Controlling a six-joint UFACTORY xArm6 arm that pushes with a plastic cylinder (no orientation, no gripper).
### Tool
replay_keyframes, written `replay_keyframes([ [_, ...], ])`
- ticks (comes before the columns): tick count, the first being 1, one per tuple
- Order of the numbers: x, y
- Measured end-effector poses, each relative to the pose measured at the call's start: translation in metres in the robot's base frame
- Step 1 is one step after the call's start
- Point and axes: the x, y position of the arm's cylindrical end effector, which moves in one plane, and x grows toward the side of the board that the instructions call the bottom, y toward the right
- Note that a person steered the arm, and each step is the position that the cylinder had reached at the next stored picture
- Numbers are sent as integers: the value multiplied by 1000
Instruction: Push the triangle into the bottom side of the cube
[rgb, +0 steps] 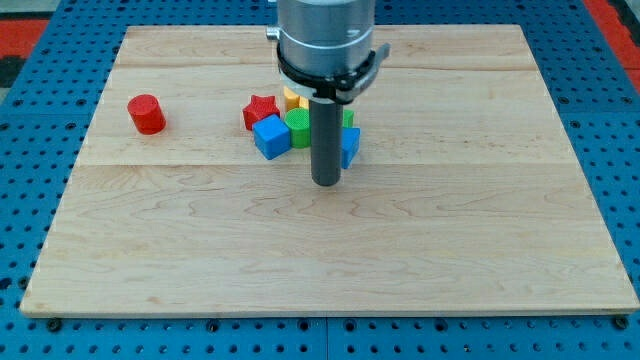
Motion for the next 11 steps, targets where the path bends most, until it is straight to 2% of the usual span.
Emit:
replay_keyframes([
  [3,18,16],
  [5,8,-9],
  [6,1,48],
  [7,-34,100],
  [9,-56,-18],
  [10,-63,-47],
  [11,-68,-40],
])
